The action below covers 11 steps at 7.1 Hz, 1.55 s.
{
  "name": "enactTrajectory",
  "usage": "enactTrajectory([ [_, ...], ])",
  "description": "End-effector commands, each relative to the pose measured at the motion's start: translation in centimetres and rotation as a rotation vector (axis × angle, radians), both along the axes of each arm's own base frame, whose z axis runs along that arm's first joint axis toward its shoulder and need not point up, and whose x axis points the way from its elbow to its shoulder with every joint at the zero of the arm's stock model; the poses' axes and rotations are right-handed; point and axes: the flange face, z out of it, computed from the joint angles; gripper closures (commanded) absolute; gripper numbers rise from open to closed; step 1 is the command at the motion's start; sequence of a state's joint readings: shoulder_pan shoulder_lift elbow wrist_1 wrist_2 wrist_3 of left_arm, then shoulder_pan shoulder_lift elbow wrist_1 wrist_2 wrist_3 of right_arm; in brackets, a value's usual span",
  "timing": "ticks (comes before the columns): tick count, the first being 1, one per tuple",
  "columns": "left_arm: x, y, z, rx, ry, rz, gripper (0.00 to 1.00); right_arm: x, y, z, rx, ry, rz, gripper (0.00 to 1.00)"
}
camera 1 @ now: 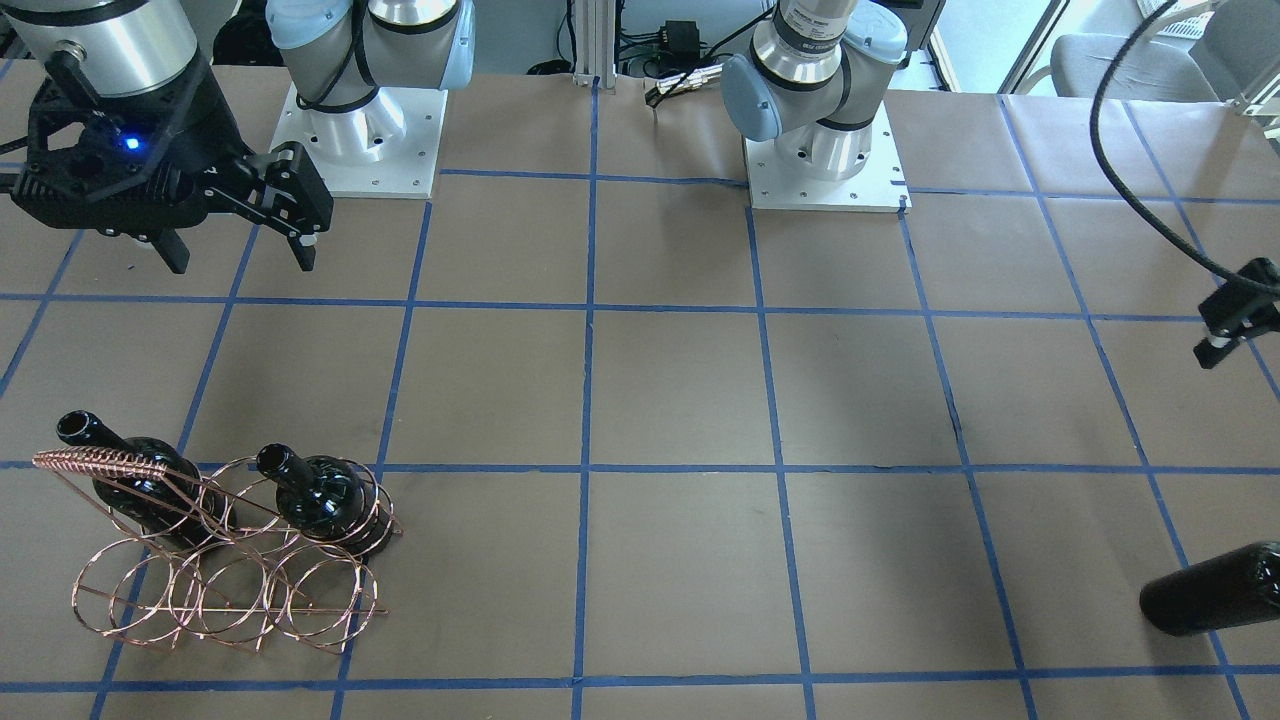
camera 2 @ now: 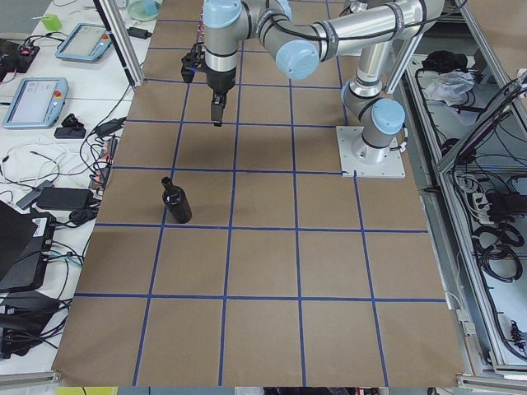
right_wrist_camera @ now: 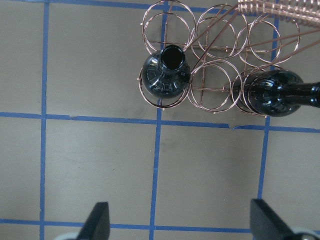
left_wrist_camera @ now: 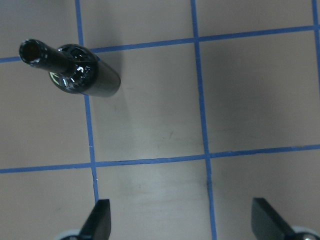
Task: Place wine into wine basket
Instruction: 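Lower the left gripper around the bottle neck and close it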
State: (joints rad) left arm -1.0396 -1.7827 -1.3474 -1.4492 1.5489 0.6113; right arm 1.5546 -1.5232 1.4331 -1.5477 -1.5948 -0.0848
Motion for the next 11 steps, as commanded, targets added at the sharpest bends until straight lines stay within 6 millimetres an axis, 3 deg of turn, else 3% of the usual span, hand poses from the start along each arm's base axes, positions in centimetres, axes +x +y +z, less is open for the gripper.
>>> enactTrajectory([
  [1,6.0,-4.4,-2.4,-0.009,-0.011,0.004,0.00,-0.1,0.2,0.2,-0.002,0.002,-0.003,0.00],
  [3,10.0,-6.4,-5.9,-0.044,-0.020,0.025,0.00,-0.1,0.2,0.2,-0.001,0.002,-0.003,0.00],
  [6,11.1,-8.5,-9.0,-0.087,-0.005,0.054,0.00,-0.1,0.1,0.1,-0.002,0.001,-0.003,0.00],
  [11,11.8,-10.5,-11.5,-0.142,0.038,0.088,0.06,-0.1,0.0,0.2,-0.006,0.000,0.008,0.00],
])
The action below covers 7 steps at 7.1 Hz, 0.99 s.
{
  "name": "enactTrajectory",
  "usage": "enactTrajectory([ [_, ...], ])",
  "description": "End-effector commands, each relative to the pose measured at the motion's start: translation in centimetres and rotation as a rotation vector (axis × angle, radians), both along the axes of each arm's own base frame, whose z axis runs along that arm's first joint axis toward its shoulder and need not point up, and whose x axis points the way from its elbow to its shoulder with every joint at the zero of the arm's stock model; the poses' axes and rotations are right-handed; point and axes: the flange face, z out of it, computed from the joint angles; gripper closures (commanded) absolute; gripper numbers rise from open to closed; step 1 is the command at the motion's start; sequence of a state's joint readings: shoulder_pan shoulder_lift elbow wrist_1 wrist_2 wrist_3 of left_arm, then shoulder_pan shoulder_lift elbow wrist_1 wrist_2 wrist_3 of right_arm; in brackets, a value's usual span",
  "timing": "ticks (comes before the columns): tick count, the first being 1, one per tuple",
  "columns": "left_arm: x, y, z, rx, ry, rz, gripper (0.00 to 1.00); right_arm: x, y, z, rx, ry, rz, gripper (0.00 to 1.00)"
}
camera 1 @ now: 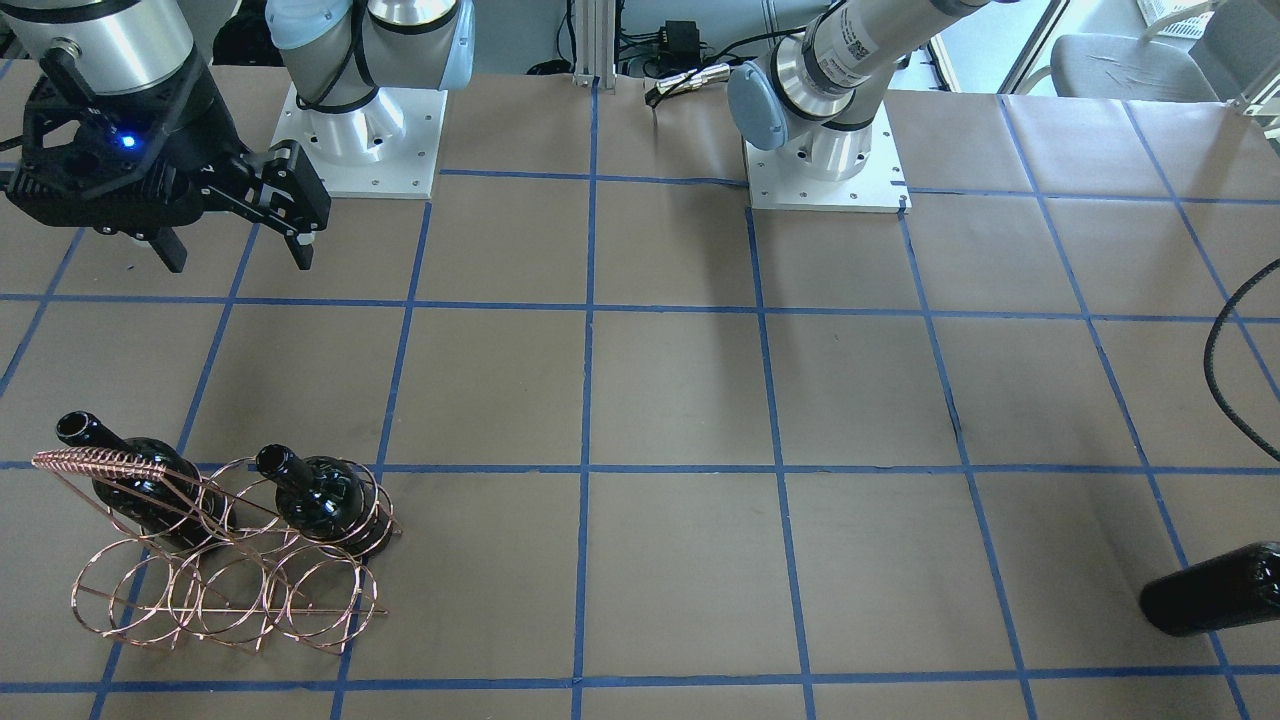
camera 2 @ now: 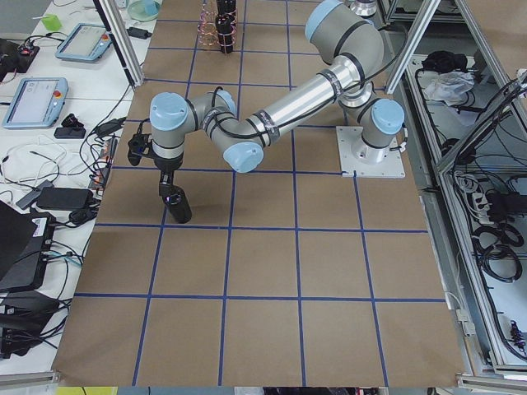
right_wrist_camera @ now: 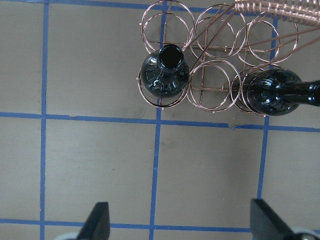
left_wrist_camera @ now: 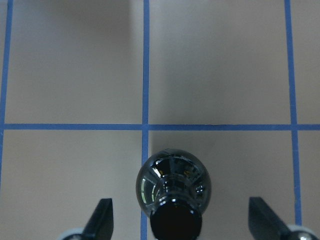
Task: Place wine into wine basket
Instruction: 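Lower the left gripper around the bottle neck and close it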
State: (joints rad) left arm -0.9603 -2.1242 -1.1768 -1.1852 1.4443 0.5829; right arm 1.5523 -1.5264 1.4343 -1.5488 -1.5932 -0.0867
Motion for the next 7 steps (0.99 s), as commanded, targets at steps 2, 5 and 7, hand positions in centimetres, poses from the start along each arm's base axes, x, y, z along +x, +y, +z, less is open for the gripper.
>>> enactTrajectory([
  [2,0.50,-0.72,-1.49,-0.004,-0.003,-0.005,0.16,0.15,-0.04,0.03,-0.004,-0.015,-0.003,0.00],
  [5,0.57,-0.67,-1.71,0.006,-0.009,-0.007,0.42,0.16,0.03,0.10,-0.004,-0.016,-0.003,0.00],
  [7,0.46,-0.52,-2.01,0.017,-0.001,-0.007,0.77,0.24,0.05,0.10,-0.004,-0.016,-0.001,0.00],
])
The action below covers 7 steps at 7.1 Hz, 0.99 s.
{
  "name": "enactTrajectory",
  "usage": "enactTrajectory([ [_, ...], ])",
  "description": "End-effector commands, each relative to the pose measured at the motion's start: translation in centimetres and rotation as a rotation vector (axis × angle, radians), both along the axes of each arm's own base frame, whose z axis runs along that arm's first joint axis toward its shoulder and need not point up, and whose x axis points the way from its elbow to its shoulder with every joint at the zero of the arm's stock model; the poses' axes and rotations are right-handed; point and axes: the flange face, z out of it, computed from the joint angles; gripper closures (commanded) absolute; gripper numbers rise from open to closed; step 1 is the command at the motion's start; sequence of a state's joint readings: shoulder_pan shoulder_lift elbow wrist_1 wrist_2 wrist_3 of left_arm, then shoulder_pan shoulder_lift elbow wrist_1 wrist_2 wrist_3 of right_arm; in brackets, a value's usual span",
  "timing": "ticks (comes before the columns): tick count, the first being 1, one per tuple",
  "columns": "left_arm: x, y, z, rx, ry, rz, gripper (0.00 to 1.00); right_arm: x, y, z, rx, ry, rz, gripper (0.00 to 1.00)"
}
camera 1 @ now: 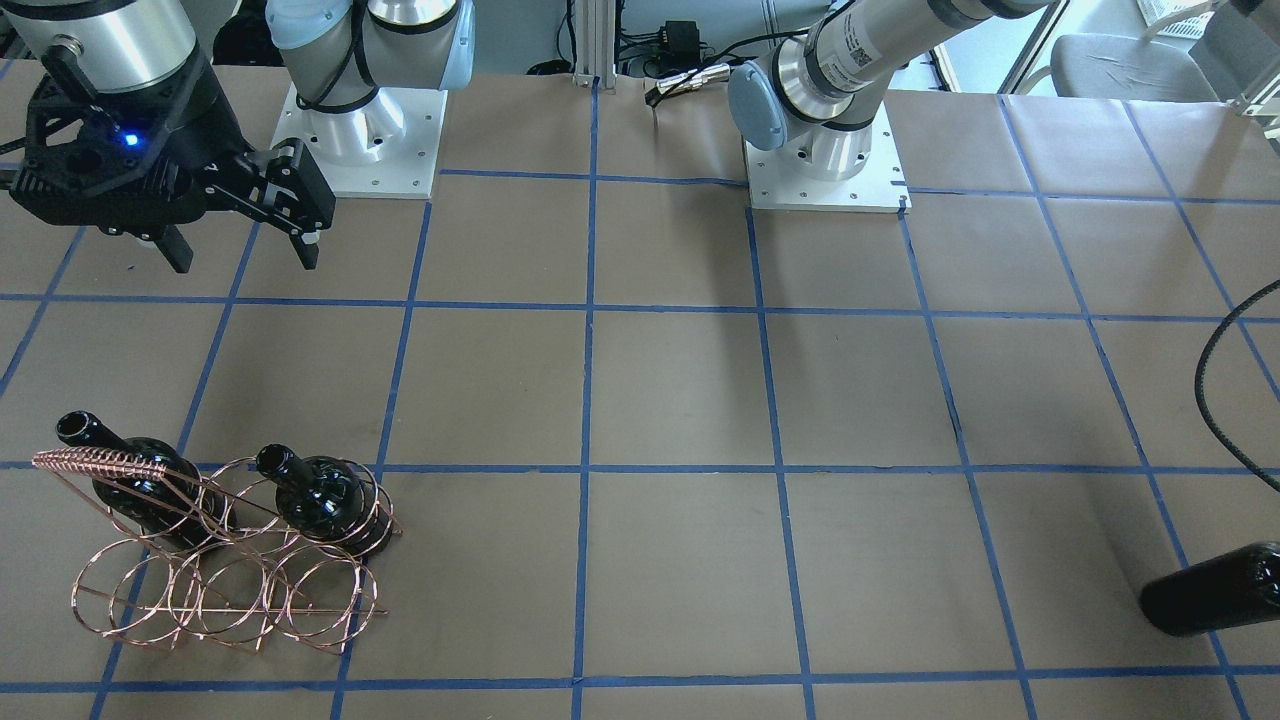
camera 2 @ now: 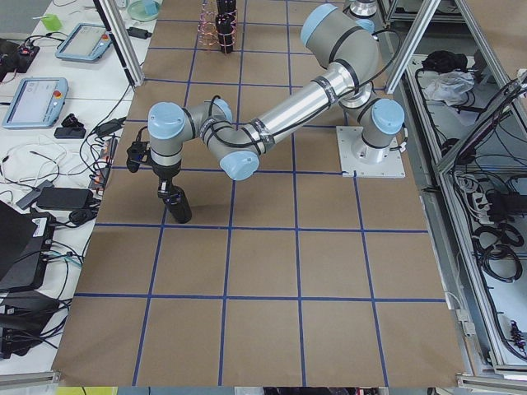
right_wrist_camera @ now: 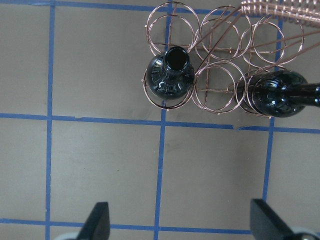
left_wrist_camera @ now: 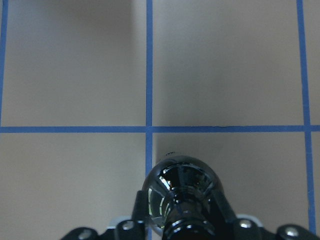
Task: Place wine into wine basket
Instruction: 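Lower the left gripper around the bottle neck and close it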
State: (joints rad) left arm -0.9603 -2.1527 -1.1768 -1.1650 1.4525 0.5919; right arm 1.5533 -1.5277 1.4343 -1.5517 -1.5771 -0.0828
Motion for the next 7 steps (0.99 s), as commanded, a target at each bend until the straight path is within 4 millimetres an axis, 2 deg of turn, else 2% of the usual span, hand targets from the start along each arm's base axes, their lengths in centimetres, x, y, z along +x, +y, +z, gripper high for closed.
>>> enactTrajectory([
  [1,-0.2,0.1,-0.1,0.008,0.004,-0.005,1.00,0.0,0.0,-0.3,0.005,0.000,0.001,0.00],
  [3,-0.5,0.2,0.5,0.001,-0.002,-0.034,1.00,0.0,0.1,-0.5,0.008,0.000,0.001,0.00],
  [4,-1.9,0.4,1.9,0.005,0.000,-0.044,1.00,0.0,0.1,-0.5,0.008,0.000,0.001,0.00],
  [5,-4.1,0.4,3.5,0.009,0.010,-0.027,1.00,0.0,0.1,-0.5,0.008,0.000,0.001,0.00],
  [6,-7.9,0.4,5.2,0.021,0.036,0.015,1.00,0.0,0.1,-0.5,0.008,0.000,0.002,0.00],
  [7,-13.3,0.4,6.4,0.029,0.039,0.020,1.00,0.0,0.1,-0.5,0.008,0.000,0.001,0.00],
])
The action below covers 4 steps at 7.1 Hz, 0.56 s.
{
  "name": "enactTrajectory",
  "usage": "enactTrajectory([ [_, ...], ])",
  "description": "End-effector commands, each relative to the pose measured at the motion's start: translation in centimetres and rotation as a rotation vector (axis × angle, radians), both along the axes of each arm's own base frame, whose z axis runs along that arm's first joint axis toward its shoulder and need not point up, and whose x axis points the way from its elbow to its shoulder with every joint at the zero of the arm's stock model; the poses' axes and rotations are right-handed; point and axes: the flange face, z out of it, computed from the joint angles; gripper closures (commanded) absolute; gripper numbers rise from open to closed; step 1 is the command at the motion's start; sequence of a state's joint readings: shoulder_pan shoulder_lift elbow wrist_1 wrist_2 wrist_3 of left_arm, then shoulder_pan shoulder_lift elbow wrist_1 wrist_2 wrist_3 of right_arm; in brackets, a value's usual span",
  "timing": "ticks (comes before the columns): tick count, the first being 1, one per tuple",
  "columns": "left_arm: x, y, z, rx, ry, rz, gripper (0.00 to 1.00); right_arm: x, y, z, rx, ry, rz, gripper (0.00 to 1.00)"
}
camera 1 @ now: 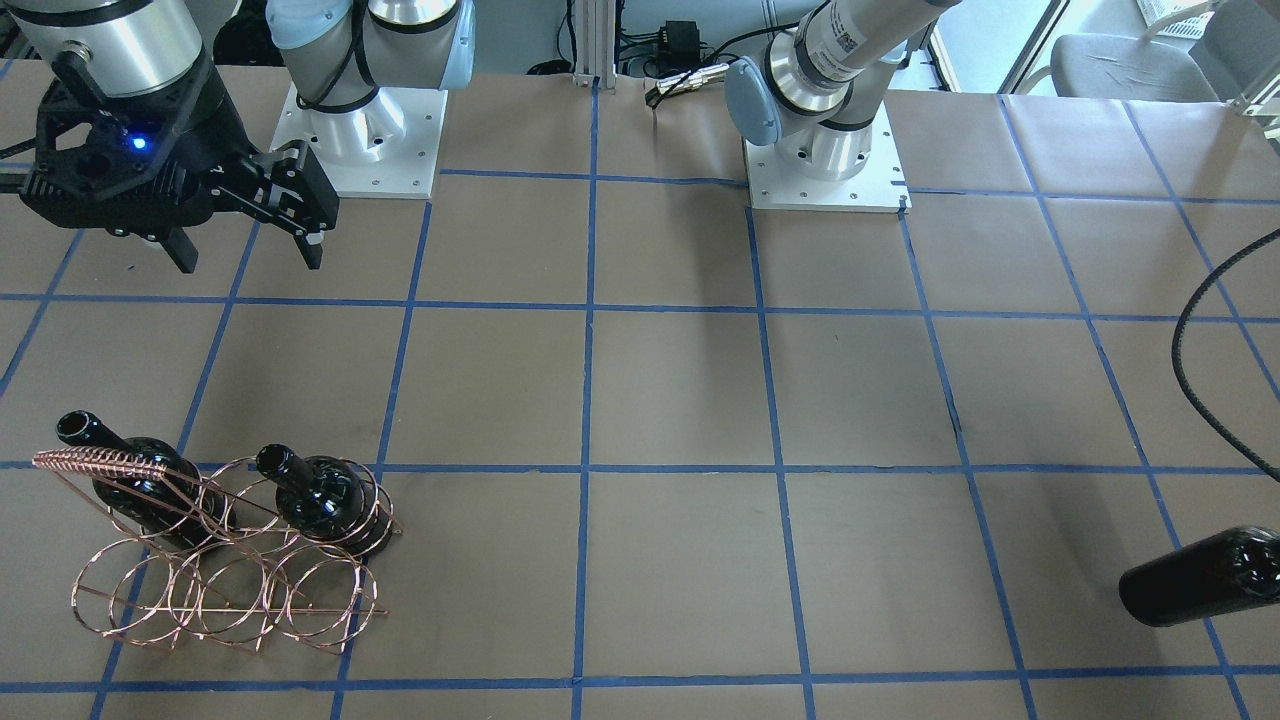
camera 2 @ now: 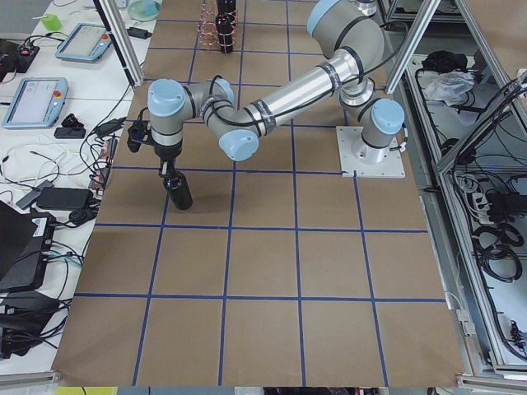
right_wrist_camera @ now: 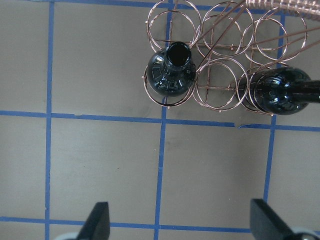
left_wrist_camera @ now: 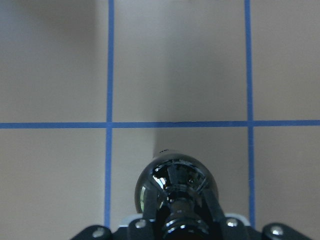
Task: Place wine into wine basket
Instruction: 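Lift the bottle with the left gripper and carry it toward the table center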
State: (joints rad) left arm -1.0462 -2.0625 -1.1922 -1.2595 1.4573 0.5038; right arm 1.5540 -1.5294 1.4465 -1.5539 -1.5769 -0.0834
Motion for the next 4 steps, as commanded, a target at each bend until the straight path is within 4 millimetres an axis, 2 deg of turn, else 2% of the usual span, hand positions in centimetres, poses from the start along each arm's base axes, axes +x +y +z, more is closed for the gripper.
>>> enactTrajectory([
  [1,-10.5,0.9,2.1,0.032,-0.005,0.045,1.00,0.0,0.0,0.0,0.000,0.000,-0.001,0.00],
  [2,-14.6,1.8,2.5,0.034,0.020,0.110,1.00,0.0,0.0,0.0,0.000,0.000,-0.001,0.00],
  [4,-23.7,4.9,2.8,0.049,0.053,0.144,1.00,0.0,0.0,0.0,0.000,0.000,-0.001,0.00],
])
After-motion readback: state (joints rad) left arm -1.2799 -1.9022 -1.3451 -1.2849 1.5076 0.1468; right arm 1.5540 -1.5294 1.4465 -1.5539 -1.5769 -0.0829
